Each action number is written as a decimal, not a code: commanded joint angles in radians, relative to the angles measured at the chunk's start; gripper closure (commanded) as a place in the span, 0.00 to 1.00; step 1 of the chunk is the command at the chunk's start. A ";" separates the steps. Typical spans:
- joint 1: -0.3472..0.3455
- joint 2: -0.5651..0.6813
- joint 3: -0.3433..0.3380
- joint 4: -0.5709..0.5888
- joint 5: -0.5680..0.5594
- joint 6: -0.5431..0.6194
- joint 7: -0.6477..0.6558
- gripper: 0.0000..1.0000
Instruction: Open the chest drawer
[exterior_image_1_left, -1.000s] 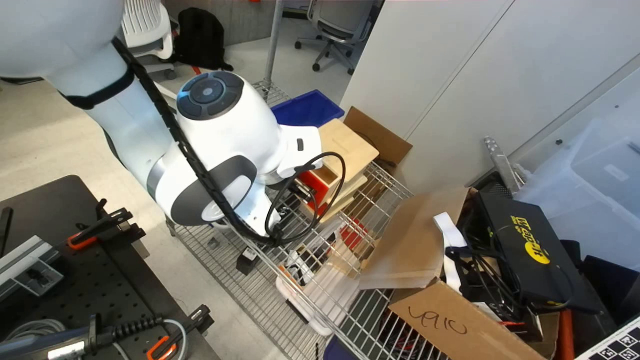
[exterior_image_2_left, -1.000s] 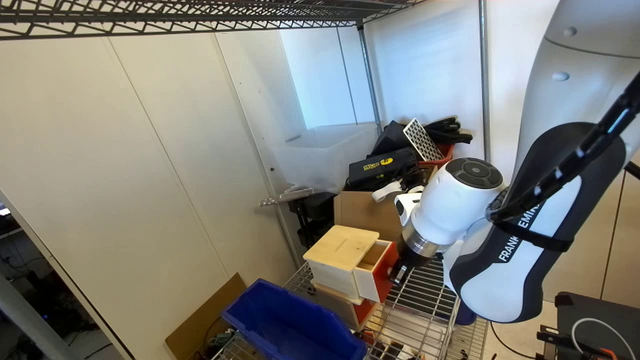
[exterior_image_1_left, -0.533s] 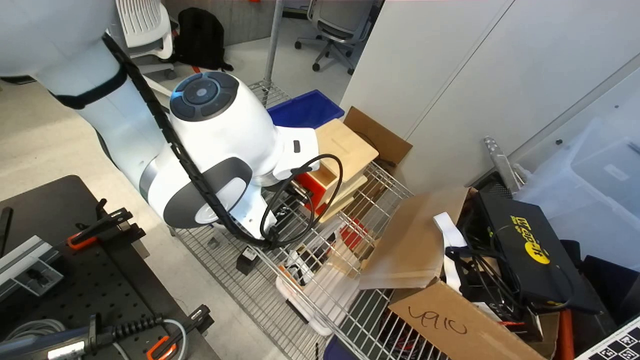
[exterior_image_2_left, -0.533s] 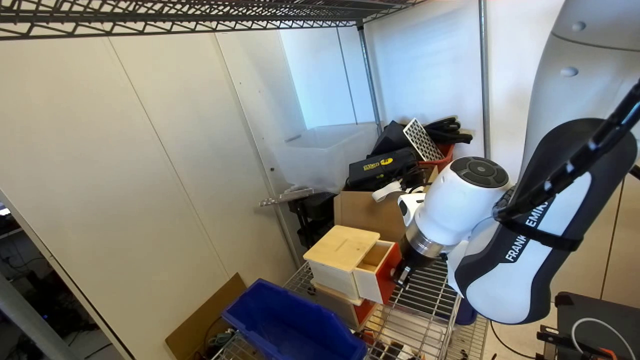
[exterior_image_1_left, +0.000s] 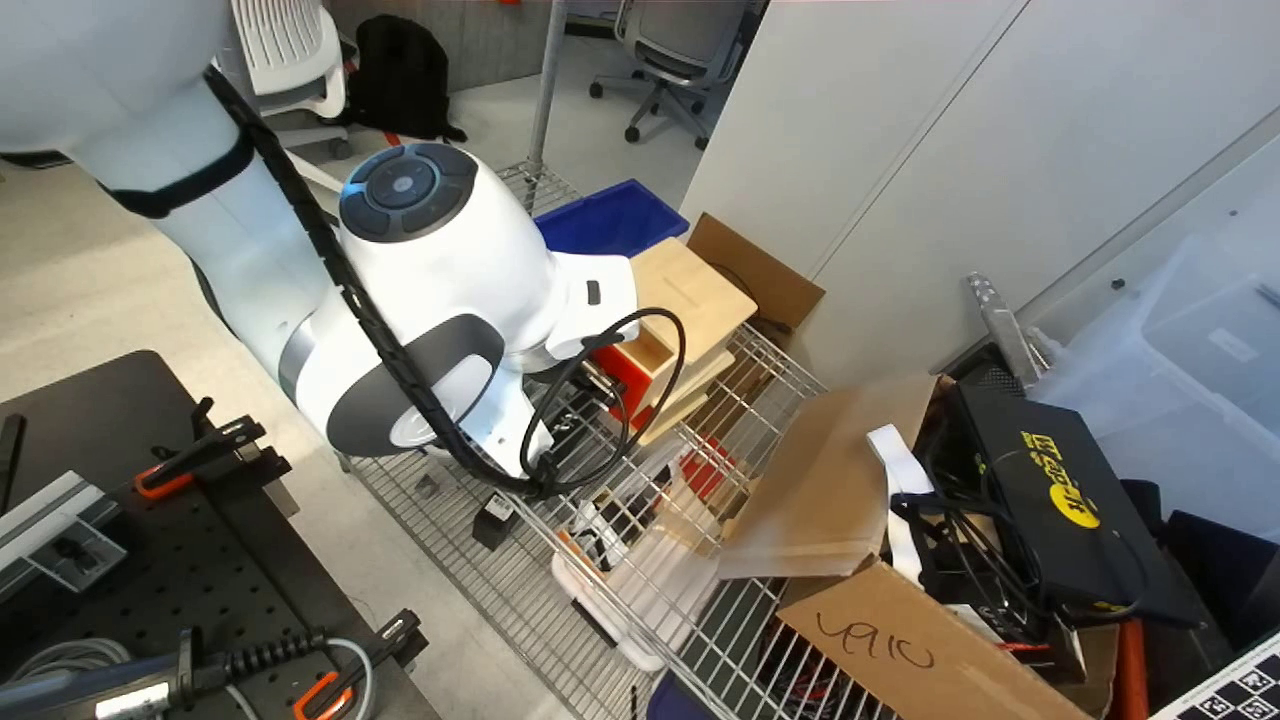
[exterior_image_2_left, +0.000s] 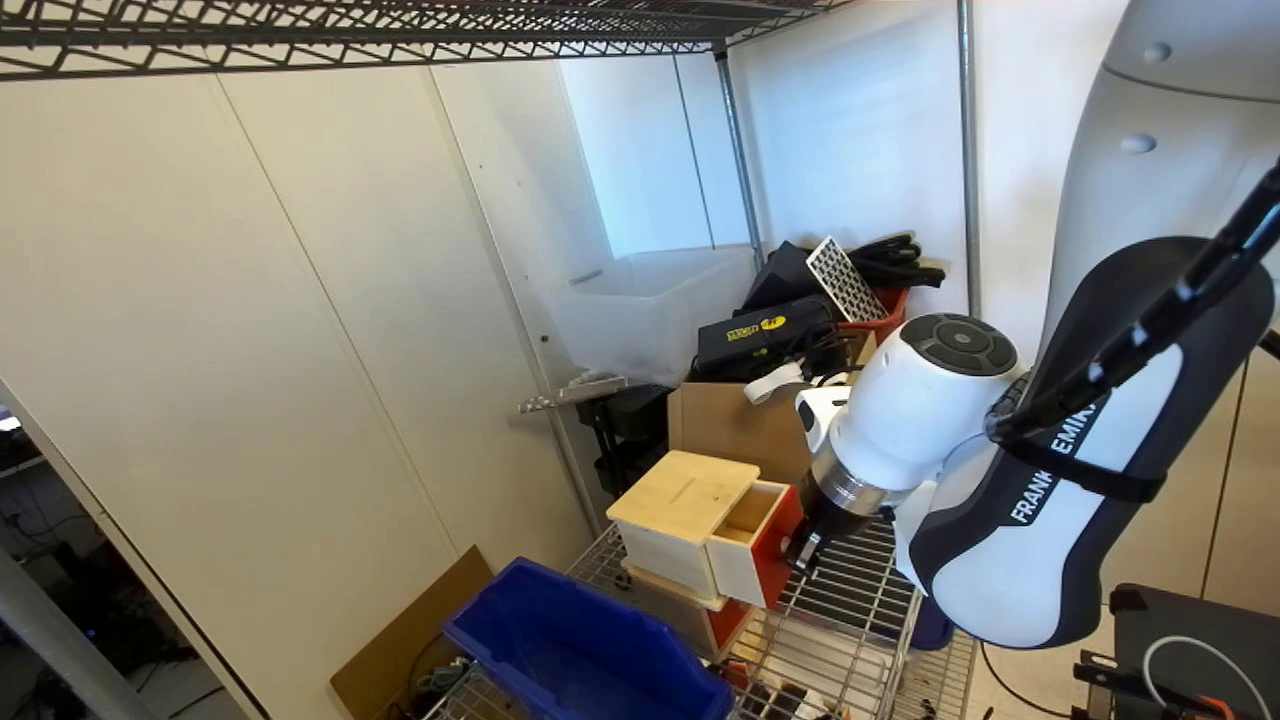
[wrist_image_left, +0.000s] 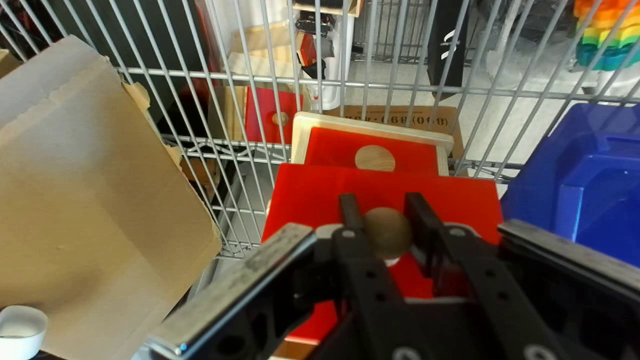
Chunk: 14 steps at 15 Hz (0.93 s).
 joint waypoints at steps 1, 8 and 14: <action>0.018 -0.019 -0.017 -0.010 0.001 0.017 -0.010 0.93; 0.012 -0.024 -0.010 -0.010 -0.002 0.016 -0.007 0.93; 0.009 -0.029 -0.007 -0.021 -0.007 0.019 -0.010 0.93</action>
